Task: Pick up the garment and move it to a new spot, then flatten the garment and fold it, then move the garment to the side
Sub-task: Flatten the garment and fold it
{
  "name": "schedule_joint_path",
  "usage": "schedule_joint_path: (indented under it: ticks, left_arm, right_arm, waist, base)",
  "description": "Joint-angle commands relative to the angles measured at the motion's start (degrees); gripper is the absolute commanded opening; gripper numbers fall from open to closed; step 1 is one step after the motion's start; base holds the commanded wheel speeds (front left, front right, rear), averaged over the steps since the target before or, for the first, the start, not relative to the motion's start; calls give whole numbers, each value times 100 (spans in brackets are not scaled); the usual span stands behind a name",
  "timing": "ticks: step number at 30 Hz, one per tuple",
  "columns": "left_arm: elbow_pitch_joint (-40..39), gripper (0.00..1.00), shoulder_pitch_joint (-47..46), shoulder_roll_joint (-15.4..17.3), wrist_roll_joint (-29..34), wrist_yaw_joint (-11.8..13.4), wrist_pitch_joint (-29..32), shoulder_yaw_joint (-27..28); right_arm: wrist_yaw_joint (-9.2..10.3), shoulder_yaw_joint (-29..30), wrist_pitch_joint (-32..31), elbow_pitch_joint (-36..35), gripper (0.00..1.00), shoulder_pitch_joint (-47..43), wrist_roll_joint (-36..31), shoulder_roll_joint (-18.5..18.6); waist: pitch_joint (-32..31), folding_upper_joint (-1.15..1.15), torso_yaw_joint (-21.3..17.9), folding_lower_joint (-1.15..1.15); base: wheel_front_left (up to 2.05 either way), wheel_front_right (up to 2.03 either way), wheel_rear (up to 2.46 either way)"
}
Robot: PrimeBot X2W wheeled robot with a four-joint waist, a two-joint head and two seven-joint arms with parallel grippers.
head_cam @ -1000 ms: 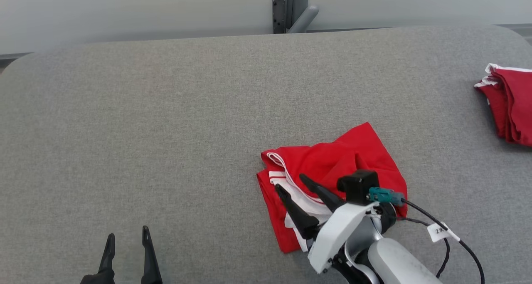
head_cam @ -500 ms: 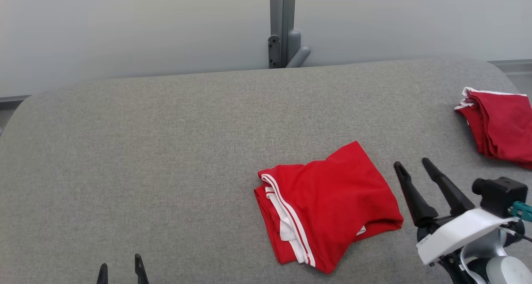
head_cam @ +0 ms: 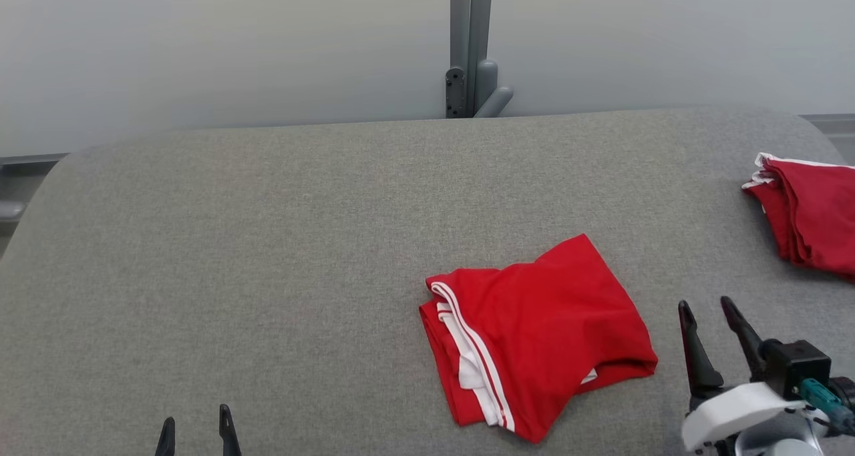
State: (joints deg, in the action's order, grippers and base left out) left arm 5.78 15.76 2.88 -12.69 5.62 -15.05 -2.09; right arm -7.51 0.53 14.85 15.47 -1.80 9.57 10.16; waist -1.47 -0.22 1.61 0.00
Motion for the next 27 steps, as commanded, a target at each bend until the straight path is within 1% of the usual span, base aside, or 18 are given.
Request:
schedule_joint_path:
  ticks: [1,5,9,15,16,19,22,27]
  left_arm:
    - [-31,100,-55,6,40,-5,-14,18]
    - [-17,100,-128,6,75,-44,-14,-26]
    - [28,100,-240,7,112,-102,-15,-109]
    - [114,100,-400,6,94,-114,-14,-220]
    - [114,100,-400,6,94,-114,-14,-220]
    - [160,100,-477,7,68,-133,-14,-299]
    - [155,100,-519,7,13,-71,-14,-334]
    - [127,100,-525,6,-6,-38,-14,-316]
  right_arm:
    - [5,-64,33,-89,0,140,-71,-81]
    - [5,-431,36,17,0,481,-185,-244]
    - [5,-837,37,553,0,835,-297,-373]
    - [5,-1338,37,1313,0,1446,-427,-548]
    - [5,-1338,37,1313,0,1446,-427,-548]
    - [5,-1524,37,1749,0,1542,-452,-571]
    - [5,-1694,37,2066,0,1452,-484,-590]
    - [5,-1968,38,2134,0,1200,-380,-641]
  waist:
    - [35,22,3,0]
    - [154,22,-12,0]
    - [276,22,39,0]
    - [483,22,124,0]
    - [483,22,124,0]
    - [535,22,233,0]
    - [583,22,323,0]
    - [690,22,418,0]
  base:
    - [0,0,0]
    - [0,0,0]
    - [0,0,0]
    - [0,0,0]
    - [0,0,0]
    - [0,0,0]
    - [0,0,0]
    - [0,0,0]
